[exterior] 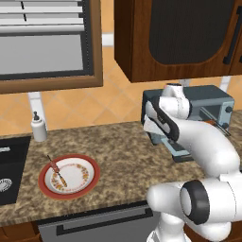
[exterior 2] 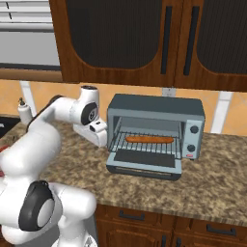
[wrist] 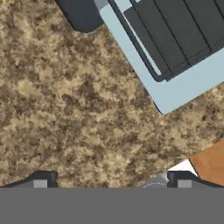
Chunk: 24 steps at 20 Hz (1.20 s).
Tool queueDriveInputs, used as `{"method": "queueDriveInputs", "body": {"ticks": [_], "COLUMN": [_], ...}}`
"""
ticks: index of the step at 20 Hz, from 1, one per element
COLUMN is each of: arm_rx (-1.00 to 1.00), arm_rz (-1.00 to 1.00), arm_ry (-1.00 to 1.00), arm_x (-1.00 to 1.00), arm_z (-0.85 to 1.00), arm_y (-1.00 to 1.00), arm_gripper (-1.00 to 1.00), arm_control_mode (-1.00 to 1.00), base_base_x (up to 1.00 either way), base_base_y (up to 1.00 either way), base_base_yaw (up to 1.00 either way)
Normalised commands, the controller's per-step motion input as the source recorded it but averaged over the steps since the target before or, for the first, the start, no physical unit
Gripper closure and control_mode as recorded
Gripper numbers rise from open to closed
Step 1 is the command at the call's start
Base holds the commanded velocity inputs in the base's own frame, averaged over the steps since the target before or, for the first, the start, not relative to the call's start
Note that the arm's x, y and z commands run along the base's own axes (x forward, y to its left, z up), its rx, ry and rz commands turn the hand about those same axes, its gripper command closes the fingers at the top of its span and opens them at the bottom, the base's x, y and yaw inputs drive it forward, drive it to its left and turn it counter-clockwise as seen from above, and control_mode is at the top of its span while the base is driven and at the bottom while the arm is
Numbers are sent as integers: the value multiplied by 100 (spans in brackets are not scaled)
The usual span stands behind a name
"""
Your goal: Pick up the kebab skewer and baguette bread, and place them inside the toaster oven. Close the toaster oven door and start by setting the timer.
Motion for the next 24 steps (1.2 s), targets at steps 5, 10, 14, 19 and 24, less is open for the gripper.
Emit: {"method": "queueDriveInputs", "body": {"ticks": [5, 10, 14, 19, 24], "arm_rx": [-2, 3, 8, 2, 2], "arm_rz": [38, 28, 30, 23, 33], "arm_ry": [19, 0, -4, 2, 0], "arm_x": [2, 27, 7, 20, 31], "arm_z": [-21, -60, -46, -12, -27], "arm_y": [100, 100, 100, 99, 84], "arm_gripper": [-100, -100, -100, -100, -100], "arm_control_mode": [-100, -100, -100, -100, -100], "base_base_x": [0, 0, 0, 0, 0], "base_base_y": [0, 0, 0, 0, 0], "base_base_yaw": [0, 0, 0, 0, 0]}}
